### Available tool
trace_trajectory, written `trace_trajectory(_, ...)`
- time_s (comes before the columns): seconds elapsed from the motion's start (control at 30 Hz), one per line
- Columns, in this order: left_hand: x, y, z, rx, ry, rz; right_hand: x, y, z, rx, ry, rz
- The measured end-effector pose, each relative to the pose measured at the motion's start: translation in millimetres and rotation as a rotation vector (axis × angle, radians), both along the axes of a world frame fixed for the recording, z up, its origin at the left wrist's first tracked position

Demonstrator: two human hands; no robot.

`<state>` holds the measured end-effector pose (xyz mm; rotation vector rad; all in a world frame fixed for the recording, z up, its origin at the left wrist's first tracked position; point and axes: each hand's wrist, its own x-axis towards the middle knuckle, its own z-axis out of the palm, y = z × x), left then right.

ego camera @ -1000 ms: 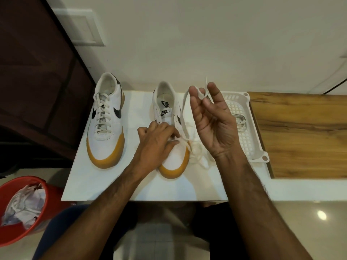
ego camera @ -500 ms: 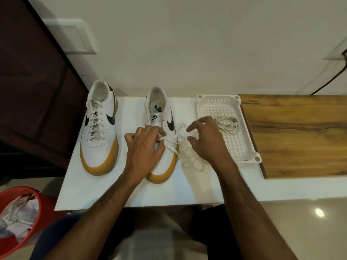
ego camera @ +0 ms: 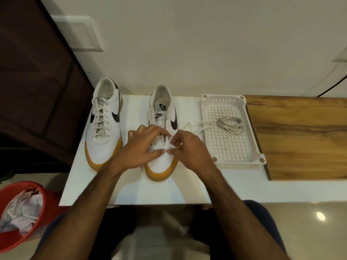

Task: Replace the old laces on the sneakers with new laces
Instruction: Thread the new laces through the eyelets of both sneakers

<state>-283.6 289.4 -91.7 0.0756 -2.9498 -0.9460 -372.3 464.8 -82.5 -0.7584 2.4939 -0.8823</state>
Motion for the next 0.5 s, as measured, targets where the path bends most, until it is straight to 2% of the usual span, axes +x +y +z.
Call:
trace_trajectory(0.13,-3.6,5.6,-4.6,-0.144,-0.020,0.037,-1.6,-1.4,-7.4,-0.040,0.000,-0.002)
trace_trajectory(0.27,-5.7,10.8,-6.0,-0.167,-0.017,0.075,-15.4,4.4,6.3,0.032,0.032,0.086)
trace_trajectory(0.37,-4.5,10.3,-2.5,-0.159,-0.021,0.080,-30.6,35.2,32.8,0.014,-0.210,0.344)
trace_trajectory(0.43,-4.5,10.8,-1.1,-0.148,-0.025,0.084,-33.8,61.8,48.1,-0.115,-0.442,0.453)
trace_trajectory(0.5,-4.7,11.4,-0.6,-0.146,-0.038,0.090,-35.2,78.1,54.6,-0.298,-0.562,0.439)
